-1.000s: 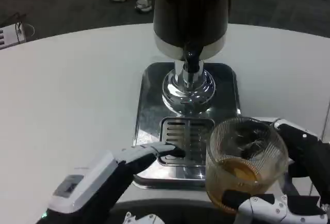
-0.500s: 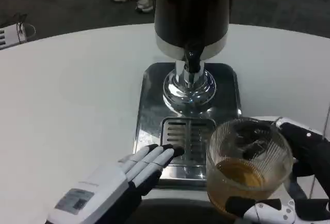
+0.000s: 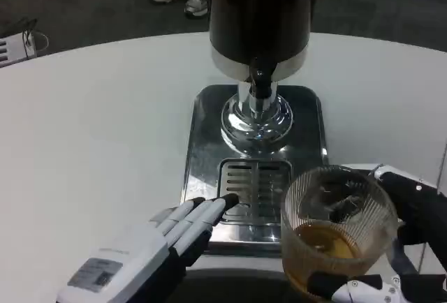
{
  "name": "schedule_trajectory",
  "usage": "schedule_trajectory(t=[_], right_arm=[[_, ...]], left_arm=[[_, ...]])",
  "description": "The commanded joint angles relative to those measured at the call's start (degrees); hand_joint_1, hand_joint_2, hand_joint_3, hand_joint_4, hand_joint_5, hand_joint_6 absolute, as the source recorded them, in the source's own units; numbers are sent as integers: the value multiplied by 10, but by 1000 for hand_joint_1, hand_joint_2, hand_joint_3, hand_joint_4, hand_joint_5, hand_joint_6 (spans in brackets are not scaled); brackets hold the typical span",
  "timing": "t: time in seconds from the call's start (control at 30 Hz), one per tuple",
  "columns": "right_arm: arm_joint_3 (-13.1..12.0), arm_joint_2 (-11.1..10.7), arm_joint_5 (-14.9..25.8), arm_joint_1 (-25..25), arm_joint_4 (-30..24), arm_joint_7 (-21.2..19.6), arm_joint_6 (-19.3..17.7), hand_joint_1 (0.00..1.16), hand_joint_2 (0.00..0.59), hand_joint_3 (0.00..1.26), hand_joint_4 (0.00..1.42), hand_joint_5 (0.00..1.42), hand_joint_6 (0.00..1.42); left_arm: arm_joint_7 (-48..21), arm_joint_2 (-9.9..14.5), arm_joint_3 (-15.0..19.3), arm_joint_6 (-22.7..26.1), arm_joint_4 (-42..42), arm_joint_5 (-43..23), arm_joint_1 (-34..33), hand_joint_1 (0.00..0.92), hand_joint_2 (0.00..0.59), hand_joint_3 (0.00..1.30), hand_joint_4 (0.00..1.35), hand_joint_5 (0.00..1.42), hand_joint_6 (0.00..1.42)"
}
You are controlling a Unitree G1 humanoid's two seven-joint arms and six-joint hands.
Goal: Grasp the cup under the faucet to collect the drink, then remove the cup.
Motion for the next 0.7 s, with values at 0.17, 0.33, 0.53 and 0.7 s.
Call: schedule_trajectory(t=[0.17,0.33,0.53,0.7], right_arm=[[-1,2,8,2,-22,-1,-17,925,270,1163,1366,1385,1414],[0,2,7,1,-22,-1,-16,925,270,1156,1366,1385,1414],[1,3,7,0,-21,-2,-14,925,270,1154,1366,1385,1414],[1,3,7,-1,-20,-2,-13,924,270,1154,1366,1371,1414]], left_arm=[[-8,6,8,8,-13,2,15,0,73,0,0,0,38],[-10,6,8,11,-15,0,15,0,73,0,0,0,33],[-14,7,9,13,-13,-2,14,0,72,0,0,0,28],[-17,9,10,14,-11,-5,13,0,72,0,0,0,26]])
